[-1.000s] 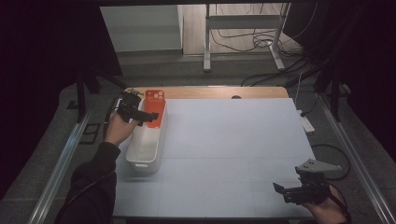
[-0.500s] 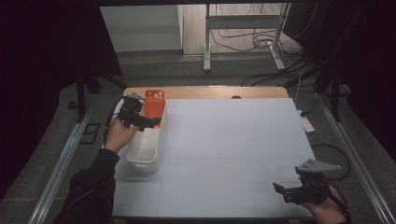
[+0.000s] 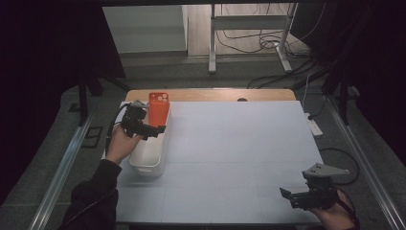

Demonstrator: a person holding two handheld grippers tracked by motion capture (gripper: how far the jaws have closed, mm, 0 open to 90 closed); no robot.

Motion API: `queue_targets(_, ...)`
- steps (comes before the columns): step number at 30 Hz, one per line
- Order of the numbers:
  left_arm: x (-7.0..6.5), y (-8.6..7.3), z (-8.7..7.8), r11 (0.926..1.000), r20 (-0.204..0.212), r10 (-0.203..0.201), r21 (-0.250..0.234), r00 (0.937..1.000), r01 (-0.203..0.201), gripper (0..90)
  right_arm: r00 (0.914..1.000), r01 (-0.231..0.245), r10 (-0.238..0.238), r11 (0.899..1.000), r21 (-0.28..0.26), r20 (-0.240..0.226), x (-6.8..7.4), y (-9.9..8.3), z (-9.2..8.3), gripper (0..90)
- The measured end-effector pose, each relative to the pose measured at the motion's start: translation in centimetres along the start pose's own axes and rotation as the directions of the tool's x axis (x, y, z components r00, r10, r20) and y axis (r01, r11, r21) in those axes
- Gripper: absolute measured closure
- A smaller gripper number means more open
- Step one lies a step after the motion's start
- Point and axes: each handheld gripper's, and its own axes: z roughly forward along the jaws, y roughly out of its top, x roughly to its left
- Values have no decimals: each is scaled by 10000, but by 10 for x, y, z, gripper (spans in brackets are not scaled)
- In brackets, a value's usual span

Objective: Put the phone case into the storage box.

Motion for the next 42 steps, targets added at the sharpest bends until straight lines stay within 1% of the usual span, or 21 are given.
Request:
queue_targets(6,-4,-8,-5,9999,47,-34,-101,10000,34,0,10000,21,-21,10000,14,-4,0,0,0,0)
queue_targets(8,-7,-12,-8,9998,134,-37,-172,9999,40,0,10000,22,-22,10000,14,0,0,0,0,0)
queue_targets(12,-12,-17,-12,9997,108,81,-220,9999,-79,0,10000,41,-41,10000,31,9,1,0,0,0)
queue_targets(15,-15,-20,-14,9996,184,56,-268,9998,-51,0,10000,47,-47,10000,26,2,1,0,0,0)
queue_targets(20,-21,-27,-18,9994,197,171,-290,9997,-165,0,10000,63,-63,10000,14,-15,1,0,0,0)
queue_targets(22,-23,-29,-19,9995,207,119,-299,9997,-113,0,10000,60,-60,10000,9,-10,1,0,0,0)
queue_targets(26,-26,-34,-22,9994,162,180,-305,9997,-175,0,10000,92,-92,10000,-12,-14,1,0,-1,0)
queue_targets(30,-29,-39,-27,9991,146,85,-422,9999,-79,0,9999,129,-129,9999,-12,-31,1,0,-1,0)
queue_targets(32,-30,-41,-29,9993,249,-54,-368,9997,64,0,9999,122,-122,9999,-19,-28,1,0,-1,0)
queue_targets(33,-32,-43,-30,9991,364,-149,-387,9992,163,0,9999,119,-119,9999,-32,8,1,0,-1,0)
queue_targets(36,-34,-46,-32,9992,308,-69,-389,9995,81,0,10000,91,-91,10000,-29,30,1,0,-1,0)
queue_targets(42,-42,-53,-40,9985,218,-9,-538,9998,21,0,10000,49,-49,10000,-9,44,1,0,-1,0)
